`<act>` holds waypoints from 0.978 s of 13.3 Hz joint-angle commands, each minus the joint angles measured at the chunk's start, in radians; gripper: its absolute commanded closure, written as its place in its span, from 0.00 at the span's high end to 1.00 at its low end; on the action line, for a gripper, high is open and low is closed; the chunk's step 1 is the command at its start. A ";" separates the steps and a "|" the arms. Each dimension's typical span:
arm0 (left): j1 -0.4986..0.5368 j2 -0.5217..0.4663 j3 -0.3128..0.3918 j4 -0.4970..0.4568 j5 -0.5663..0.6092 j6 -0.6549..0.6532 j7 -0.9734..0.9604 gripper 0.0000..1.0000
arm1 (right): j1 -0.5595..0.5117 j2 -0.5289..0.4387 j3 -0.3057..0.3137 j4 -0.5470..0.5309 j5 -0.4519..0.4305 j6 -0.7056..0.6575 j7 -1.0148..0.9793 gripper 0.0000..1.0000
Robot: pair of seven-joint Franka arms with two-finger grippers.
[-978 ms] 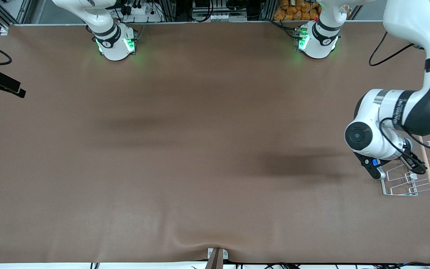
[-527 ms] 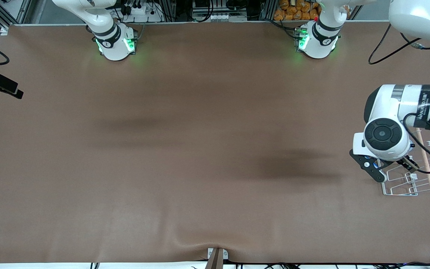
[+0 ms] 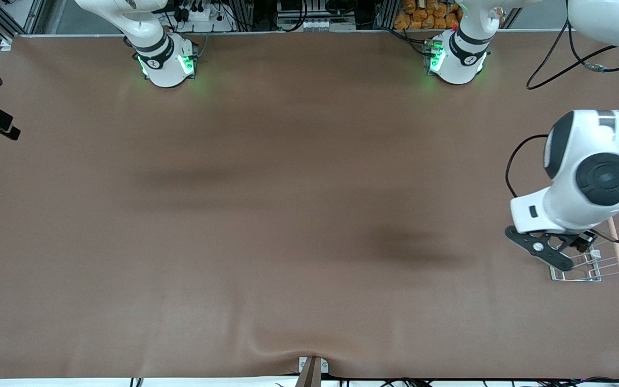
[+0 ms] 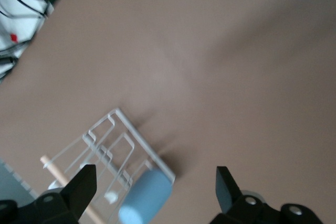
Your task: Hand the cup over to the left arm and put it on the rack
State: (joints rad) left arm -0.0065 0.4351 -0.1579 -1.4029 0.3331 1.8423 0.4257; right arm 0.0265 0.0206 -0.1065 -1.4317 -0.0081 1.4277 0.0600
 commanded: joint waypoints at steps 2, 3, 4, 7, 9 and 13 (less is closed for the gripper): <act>0.034 -0.068 0.023 -0.014 -0.139 0.107 -0.054 1.00 | 0.007 -0.016 -0.005 -0.001 -0.016 0.002 0.008 1.00; 0.043 -0.094 0.027 -0.031 -0.223 0.107 -0.098 1.00 | 0.004 -0.014 -0.007 -0.001 -0.016 0.003 0.008 1.00; 0.046 -0.110 0.041 -0.045 -0.315 0.107 -0.144 1.00 | 0.004 -0.014 -0.009 -0.001 -0.016 0.014 0.008 1.00; 0.040 -0.150 0.064 -0.067 -0.411 0.107 -0.251 1.00 | -0.011 -0.017 -0.018 -0.001 -0.015 0.016 0.008 1.00; 0.024 -0.203 0.064 -0.111 -0.408 0.106 -0.362 1.00 | -0.010 -0.019 -0.012 -0.001 -0.015 0.019 0.008 1.00; 0.002 -0.312 0.067 -0.174 -0.402 0.097 -0.533 1.00 | -0.011 -0.016 -0.013 -0.003 -0.013 0.017 0.009 1.00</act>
State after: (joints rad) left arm 0.0020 0.2155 -0.1013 -1.4956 -0.0607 1.9321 -0.0467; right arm 0.0196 0.0200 -0.1255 -1.4286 -0.0082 1.4450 0.0600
